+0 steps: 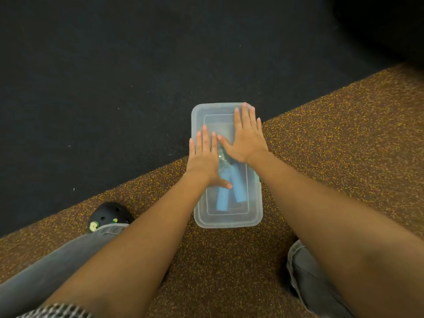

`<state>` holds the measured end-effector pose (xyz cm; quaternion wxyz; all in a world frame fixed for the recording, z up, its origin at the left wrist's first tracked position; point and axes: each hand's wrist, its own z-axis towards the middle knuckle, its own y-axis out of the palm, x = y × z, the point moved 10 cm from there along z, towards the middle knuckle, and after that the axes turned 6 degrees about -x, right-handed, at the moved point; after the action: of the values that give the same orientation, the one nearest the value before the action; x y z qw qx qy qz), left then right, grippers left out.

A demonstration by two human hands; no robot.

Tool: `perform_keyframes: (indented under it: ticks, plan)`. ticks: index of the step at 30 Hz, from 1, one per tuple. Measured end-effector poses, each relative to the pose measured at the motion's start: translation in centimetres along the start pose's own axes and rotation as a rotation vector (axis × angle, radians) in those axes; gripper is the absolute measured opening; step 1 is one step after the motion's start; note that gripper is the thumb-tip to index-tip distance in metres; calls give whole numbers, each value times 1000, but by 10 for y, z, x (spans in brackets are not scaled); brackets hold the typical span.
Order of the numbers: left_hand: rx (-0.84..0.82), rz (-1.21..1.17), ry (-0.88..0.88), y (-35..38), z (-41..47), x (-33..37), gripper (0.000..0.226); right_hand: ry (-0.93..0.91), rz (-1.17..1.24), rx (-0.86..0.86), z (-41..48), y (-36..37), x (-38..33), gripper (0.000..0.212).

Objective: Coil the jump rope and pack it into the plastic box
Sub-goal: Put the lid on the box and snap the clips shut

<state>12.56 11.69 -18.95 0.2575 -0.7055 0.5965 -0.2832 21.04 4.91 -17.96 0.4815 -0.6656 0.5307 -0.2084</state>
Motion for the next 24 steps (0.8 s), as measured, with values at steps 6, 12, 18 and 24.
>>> perform_keyframes:
  ticks: [6,12,18,24]
  plan:
    - [-4,5,7,-1,-1,-1,139,14,29,-57,0,-2,2,84]
    - [210,-274,122,-17,-22,-5,108,83,357,-60,-17,-11,13,77]
    - [246,-1163,-390,40,-61,-74,74,629,1165,-44,-88,53,74,78]
    - [-190,-1539,-357,79,-59,-60,61,604,1398,-373,-105,88,66,42]
